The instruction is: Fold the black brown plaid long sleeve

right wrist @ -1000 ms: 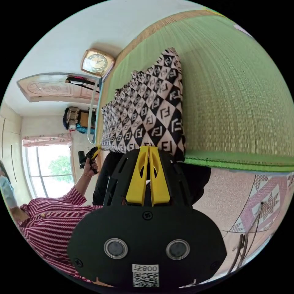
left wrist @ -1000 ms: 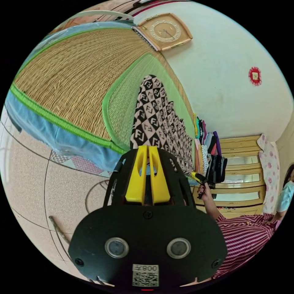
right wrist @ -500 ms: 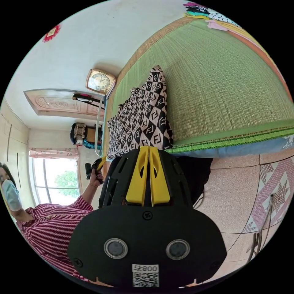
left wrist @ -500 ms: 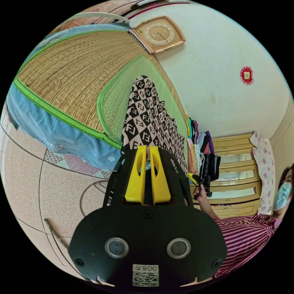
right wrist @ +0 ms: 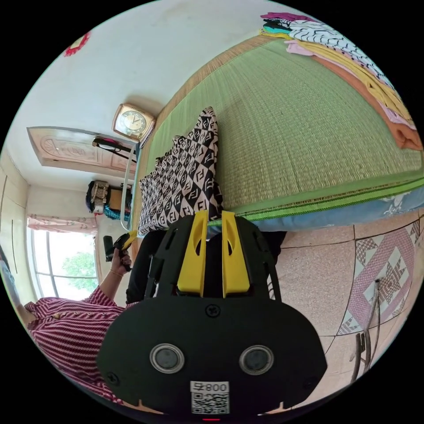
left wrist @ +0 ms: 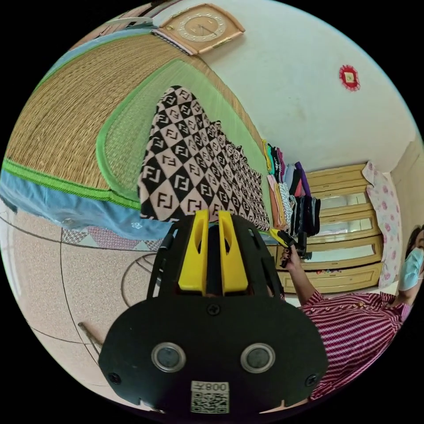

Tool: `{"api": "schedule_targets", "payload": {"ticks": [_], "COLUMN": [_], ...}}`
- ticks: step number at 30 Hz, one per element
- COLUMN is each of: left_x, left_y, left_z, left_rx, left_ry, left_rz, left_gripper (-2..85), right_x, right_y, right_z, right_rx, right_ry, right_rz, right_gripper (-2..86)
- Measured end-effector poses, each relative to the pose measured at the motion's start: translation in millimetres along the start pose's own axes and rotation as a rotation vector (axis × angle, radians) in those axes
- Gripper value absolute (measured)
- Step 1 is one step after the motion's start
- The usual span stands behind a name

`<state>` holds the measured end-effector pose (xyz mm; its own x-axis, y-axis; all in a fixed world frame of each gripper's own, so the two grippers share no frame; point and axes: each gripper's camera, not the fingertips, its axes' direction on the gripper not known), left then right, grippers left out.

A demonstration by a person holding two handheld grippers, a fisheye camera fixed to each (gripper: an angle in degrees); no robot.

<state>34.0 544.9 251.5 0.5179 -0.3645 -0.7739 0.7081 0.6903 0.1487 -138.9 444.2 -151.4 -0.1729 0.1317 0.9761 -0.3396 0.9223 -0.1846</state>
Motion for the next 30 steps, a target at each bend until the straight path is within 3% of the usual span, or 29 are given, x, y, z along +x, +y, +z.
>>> {"api": "schedule_targets", "payload": {"ticks": [5,14,23,30], "left_x": [42,128,231,255], "left_y": [-13,-17,7,23], "left_z": [62,210,345,417], "left_rx": [-0.093,-0.312,-0.418,-0.458], "left_ry": [0.033,0.051,-0.178,-0.413], "left_rz": [0.185,0.493,0.882,1.022], "left_gripper": [5.6,7.6,12.7,7.2], "right_x": [3,10,-23,-21], "right_y": [-12,-16,-32,-49], "right_z": [25,16,-19,-22], "right_rx": [-0.111,-0.098,-0.056,-0.083], "right_ry": [0.012,-0.085,-0.154,-0.173], "right_rz": [-0.03,-0.066,-0.188,-0.204], "right_gripper": [8.1,4.1,3.0,2.7]}}
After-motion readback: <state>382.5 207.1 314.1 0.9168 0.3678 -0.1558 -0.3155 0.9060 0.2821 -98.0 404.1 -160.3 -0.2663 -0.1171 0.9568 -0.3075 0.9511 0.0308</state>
